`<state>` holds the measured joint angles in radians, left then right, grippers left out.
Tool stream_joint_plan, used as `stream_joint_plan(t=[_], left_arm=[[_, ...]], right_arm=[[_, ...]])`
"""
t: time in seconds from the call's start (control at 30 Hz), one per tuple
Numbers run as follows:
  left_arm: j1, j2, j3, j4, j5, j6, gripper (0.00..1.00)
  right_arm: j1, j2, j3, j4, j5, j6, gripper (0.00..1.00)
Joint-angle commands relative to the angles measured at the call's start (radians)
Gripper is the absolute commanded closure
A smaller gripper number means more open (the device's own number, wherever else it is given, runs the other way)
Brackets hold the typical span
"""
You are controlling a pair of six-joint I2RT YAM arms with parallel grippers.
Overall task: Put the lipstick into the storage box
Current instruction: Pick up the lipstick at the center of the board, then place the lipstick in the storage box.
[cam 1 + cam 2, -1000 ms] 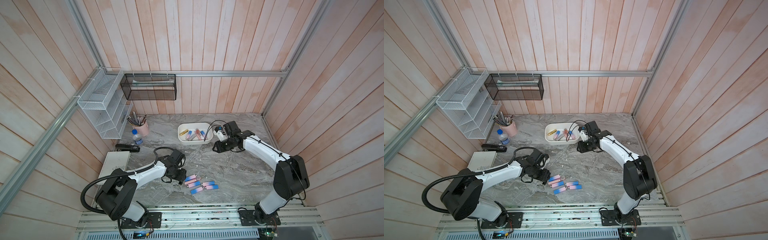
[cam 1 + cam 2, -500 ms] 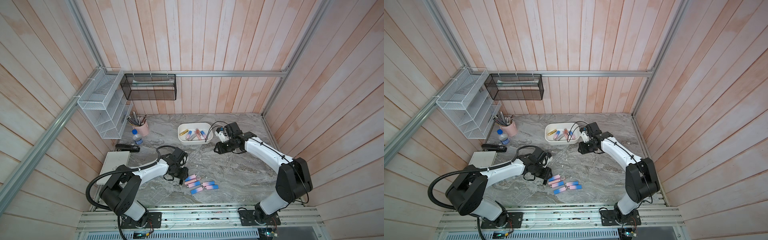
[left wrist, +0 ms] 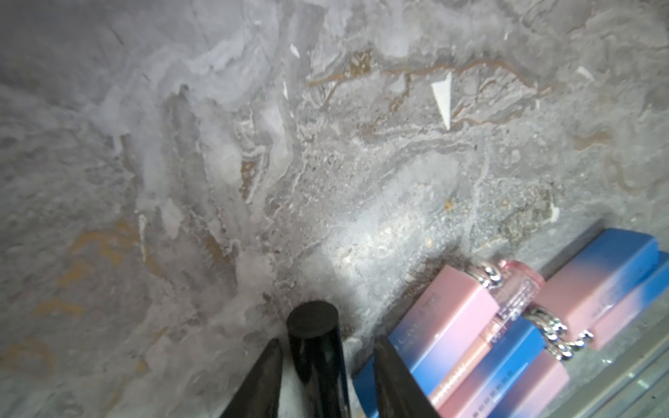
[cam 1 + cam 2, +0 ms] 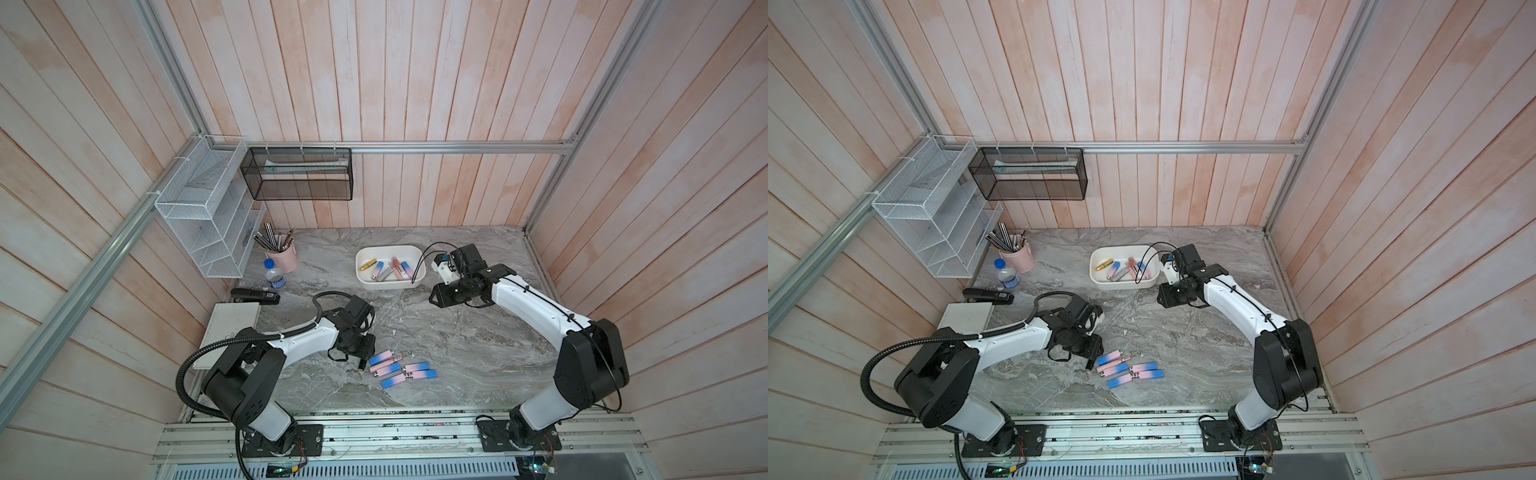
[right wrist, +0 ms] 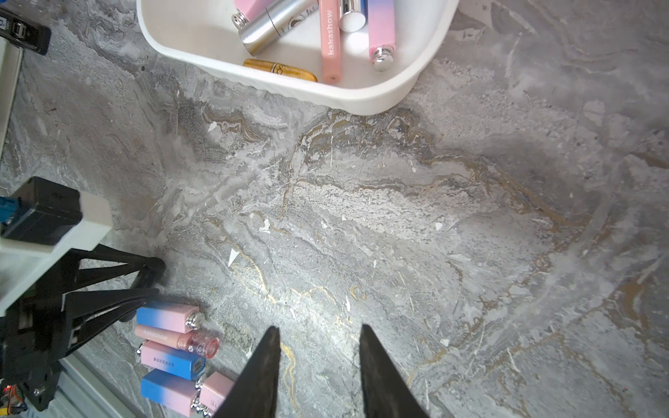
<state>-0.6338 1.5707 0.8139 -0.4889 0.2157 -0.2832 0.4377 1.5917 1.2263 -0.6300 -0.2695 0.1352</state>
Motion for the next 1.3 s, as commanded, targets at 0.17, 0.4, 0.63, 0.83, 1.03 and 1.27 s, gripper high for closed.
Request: stream_joint_plan(t=[0.17, 0.4, 0.63, 0.83, 1.03, 1.27], left_arm=[[0.005, 0.021, -0.033, -0.043, -0.025, -0.024, 0.79], [0.005, 0.025, 0.062, -0.094, -0.043, -0.004, 0.96], [0.005, 0.047, 0.253, -0.180, -0.060, 0.046, 0.99], [0.053, 0.121, 0.428, -0.178, -0.080, 0.093, 0.99], [0.126, 0.265, 0.630, -0.120, -0.099, 0.144, 0.99], [0.175, 0.514, 1.018, -0.128, -0.111, 0.183, 0.98]], right_arm=[[0.003, -0.018, 0.012, -0.039, 0.009, -0.002, 0.62], [0.003, -0.027, 0.004, -0.034, 0.004, 0.004, 0.62], [0.003, -0.047, -0.014, -0.016, 0.003, 0.018, 0.62], [0.003, -0.071, -0.029, -0.015, 0.021, 0.024, 0.62], [0.001, -0.081, -0.035, -0.024, 0.040, 0.020, 0.62], [0.000, -0.087, -0.045, -0.025, 0.036, 0.030, 0.62]])
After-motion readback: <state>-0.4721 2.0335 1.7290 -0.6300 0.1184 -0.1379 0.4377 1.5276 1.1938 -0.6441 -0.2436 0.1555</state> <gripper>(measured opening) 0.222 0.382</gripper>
